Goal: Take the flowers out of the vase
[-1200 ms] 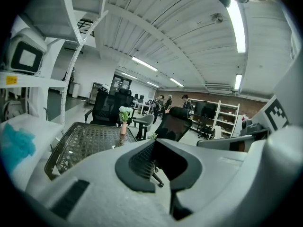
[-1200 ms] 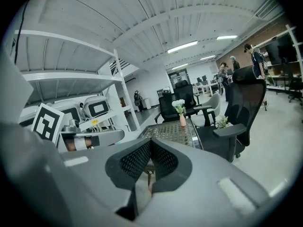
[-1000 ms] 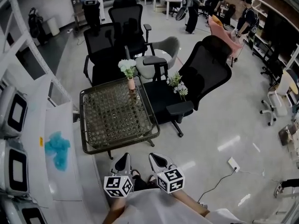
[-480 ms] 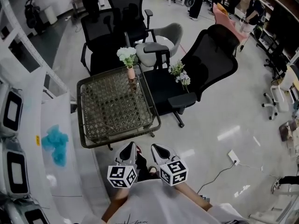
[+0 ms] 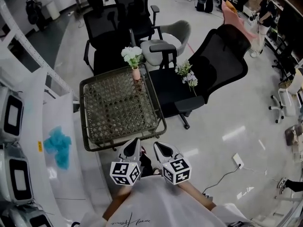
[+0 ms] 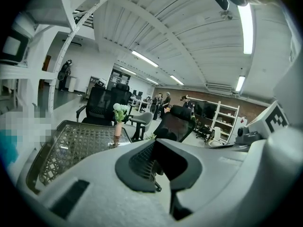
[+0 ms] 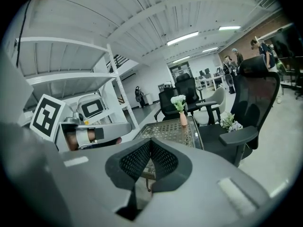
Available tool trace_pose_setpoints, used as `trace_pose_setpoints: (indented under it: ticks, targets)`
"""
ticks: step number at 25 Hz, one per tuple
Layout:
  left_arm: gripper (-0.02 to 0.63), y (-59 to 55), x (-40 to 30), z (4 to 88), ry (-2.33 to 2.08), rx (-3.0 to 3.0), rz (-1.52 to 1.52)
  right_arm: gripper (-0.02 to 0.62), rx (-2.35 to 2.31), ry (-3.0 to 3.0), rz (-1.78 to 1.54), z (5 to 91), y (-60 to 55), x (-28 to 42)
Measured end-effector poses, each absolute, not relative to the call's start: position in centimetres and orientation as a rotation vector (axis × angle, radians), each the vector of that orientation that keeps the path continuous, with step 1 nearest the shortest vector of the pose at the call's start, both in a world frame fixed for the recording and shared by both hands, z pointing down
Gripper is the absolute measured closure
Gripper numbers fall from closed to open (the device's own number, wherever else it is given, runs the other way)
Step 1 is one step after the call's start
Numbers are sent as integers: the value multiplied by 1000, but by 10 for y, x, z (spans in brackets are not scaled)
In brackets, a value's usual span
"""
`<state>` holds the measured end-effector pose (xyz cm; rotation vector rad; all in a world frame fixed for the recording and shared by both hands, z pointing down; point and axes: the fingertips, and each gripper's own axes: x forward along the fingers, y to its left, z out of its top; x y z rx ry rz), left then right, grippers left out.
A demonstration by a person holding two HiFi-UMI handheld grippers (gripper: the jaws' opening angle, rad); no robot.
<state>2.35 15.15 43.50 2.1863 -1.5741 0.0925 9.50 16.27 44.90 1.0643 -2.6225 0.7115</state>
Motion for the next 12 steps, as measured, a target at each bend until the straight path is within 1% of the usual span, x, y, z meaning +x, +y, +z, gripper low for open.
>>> trace_pose_setpoints:
  ticks: [12]
  targets:
    - [605,84,-20,428,-1506,2200,95,572,1182,-2591,700,438,87,57]
